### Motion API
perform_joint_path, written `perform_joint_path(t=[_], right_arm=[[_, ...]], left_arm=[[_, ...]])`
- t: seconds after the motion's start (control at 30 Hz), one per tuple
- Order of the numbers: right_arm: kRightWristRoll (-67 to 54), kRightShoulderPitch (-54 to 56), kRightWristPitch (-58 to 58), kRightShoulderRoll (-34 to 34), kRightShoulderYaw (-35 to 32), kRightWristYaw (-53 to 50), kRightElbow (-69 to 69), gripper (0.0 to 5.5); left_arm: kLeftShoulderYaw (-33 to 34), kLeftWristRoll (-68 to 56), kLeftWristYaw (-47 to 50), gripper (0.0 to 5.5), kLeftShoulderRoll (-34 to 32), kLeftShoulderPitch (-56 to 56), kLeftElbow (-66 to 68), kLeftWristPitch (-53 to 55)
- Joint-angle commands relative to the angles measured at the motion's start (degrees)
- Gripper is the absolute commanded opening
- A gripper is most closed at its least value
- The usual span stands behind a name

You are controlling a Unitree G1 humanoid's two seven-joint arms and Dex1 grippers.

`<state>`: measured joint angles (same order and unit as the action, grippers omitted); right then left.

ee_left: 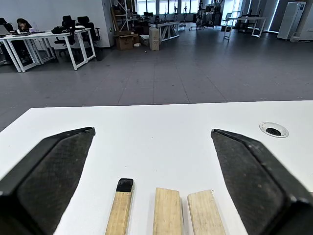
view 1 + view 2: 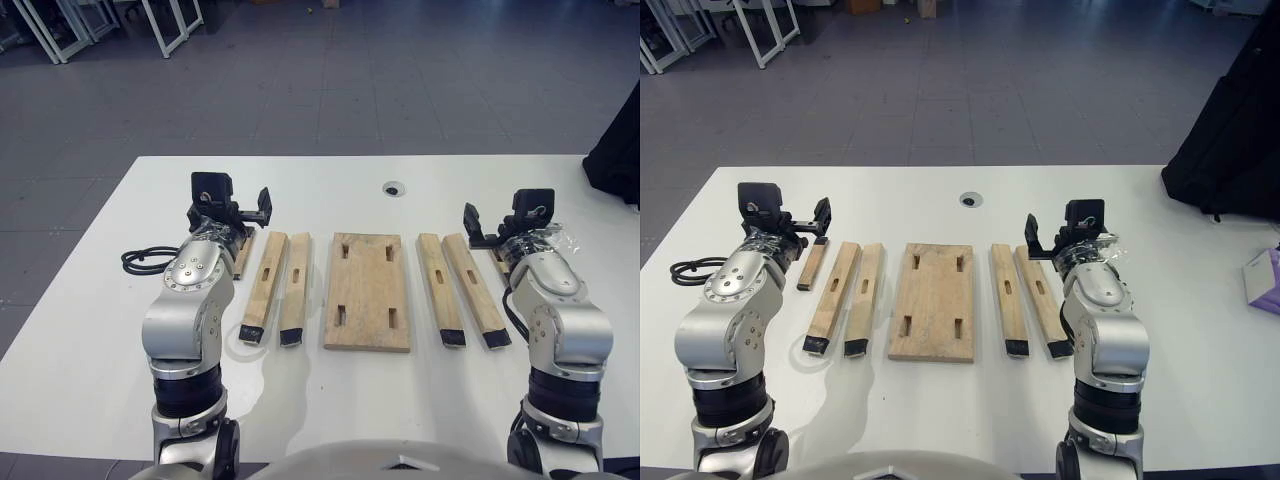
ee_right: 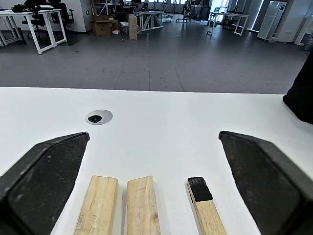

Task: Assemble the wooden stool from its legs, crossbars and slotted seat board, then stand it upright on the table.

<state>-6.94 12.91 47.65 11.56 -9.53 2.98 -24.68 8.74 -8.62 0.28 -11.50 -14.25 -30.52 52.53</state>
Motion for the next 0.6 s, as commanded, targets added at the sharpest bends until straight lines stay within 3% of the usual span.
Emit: perform_joint_path(t=[0.03, 0.6], right_arm=[[-0.3, 0.7, 0.7, 0.6, 0.1, 0.5, -0.2, 4.86], [-0.3, 0.2, 0.6, 0.5, -0.1, 0.3, -0.4, 4.86]], left_arm=[[-0.1, 0.1, 0.1, 4.41, 0.4, 0.1, -0.7, 1.0], [-0.4, 0.1, -0.3, 4.41, 0.0, -0.2, -0.6, 1.3]])
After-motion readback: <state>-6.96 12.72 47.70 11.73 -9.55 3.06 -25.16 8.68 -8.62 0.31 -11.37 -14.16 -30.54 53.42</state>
